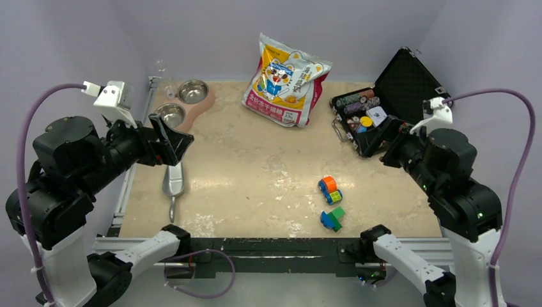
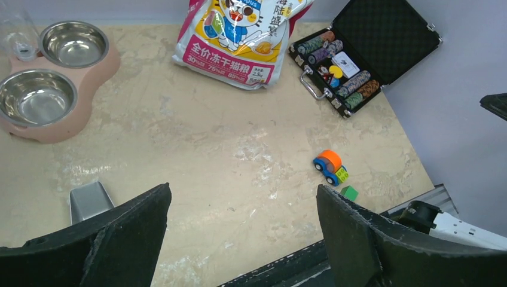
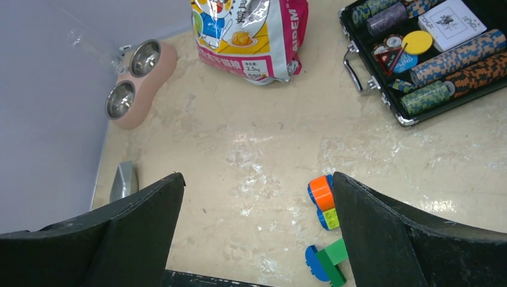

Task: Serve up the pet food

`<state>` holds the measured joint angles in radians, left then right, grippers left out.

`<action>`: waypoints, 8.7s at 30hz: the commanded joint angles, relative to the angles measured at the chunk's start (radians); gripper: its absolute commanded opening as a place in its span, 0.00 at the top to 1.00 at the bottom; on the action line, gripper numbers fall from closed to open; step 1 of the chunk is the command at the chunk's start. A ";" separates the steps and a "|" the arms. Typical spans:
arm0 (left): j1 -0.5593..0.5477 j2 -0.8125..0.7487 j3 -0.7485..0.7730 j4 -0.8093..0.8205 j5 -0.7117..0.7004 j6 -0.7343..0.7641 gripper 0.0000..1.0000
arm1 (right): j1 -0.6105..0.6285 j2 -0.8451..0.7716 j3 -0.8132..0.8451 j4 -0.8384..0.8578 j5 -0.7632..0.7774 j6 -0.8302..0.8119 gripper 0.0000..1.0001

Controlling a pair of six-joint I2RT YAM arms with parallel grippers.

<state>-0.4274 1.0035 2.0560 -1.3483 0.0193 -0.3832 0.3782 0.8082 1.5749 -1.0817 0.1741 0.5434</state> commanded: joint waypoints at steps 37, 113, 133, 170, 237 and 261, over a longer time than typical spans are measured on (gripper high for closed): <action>0.006 0.028 -0.232 0.083 0.167 -0.127 0.15 | -0.279 1.069 0.360 0.883 -0.533 -0.259 0.06; 0.125 -0.193 -1.178 0.625 0.153 -0.874 1.00 | 0.770 0.367 -0.402 0.600 -0.428 -0.094 0.84; 0.125 -0.327 -1.222 0.901 0.358 -1.006 1.00 | 0.845 0.708 -0.016 0.527 -0.114 -0.292 0.68; 0.125 -0.249 -1.141 0.935 0.400 -1.075 1.00 | 0.836 0.767 -0.124 0.598 0.109 -0.393 0.88; 0.125 -0.404 -1.336 1.016 0.283 -0.983 1.00 | 0.720 0.870 0.213 0.381 -0.162 -0.432 0.69; 0.125 -0.395 -1.318 1.001 0.297 -0.938 1.00 | 0.715 0.886 0.259 0.365 -0.169 -0.499 0.76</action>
<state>-0.3031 0.6029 0.6926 -0.3889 0.3031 -1.3418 1.0935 1.6947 1.8248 -0.7410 0.0078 0.0765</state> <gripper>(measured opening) 0.014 0.250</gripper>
